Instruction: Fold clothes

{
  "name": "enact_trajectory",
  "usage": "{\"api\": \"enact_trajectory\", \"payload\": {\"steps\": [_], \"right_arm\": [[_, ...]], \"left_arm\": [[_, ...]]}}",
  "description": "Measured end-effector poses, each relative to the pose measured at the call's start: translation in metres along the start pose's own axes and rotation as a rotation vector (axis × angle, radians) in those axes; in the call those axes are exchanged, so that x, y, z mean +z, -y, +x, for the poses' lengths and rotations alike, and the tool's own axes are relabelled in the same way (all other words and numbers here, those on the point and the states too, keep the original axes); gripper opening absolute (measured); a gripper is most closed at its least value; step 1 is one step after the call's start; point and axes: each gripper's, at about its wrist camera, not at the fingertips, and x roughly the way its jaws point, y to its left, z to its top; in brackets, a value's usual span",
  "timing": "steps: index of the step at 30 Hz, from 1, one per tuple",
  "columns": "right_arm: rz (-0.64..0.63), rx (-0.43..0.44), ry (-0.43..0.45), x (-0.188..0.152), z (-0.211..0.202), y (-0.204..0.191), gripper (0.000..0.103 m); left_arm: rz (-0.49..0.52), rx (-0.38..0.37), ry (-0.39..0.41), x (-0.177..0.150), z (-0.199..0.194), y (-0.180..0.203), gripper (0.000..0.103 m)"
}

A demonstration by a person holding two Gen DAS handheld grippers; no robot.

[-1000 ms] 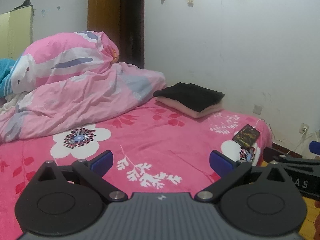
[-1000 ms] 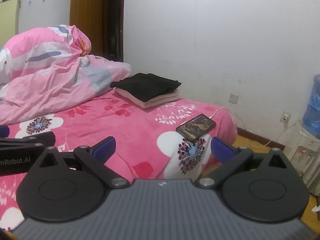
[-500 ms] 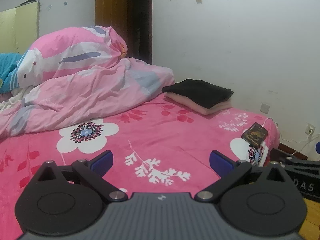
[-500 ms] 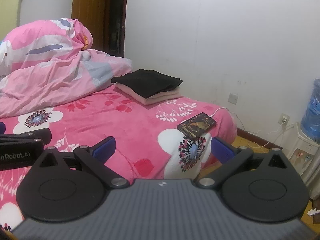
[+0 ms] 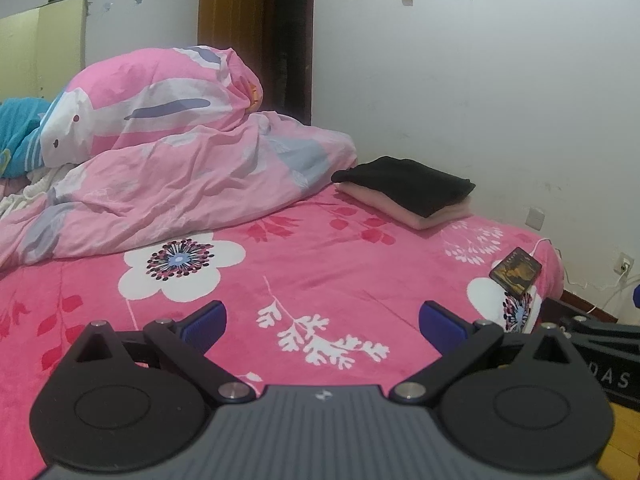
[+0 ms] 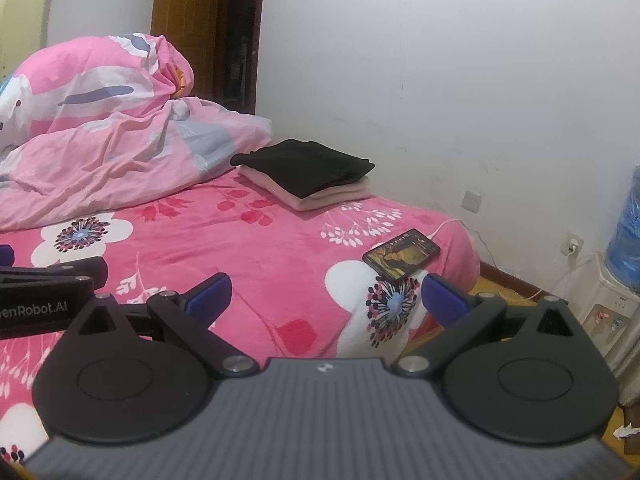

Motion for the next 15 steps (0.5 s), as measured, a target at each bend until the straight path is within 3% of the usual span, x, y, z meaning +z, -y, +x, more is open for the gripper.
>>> {"api": "enact_trajectory", "payload": {"steps": [15], "right_arm": [[-0.001, -0.002, -0.001, 0.0004, 0.0006, -0.0013, 0.102]], "left_arm": [[-0.007, 0.001, -0.006, -0.0004, 0.0001, 0.0002, 0.103]]}}
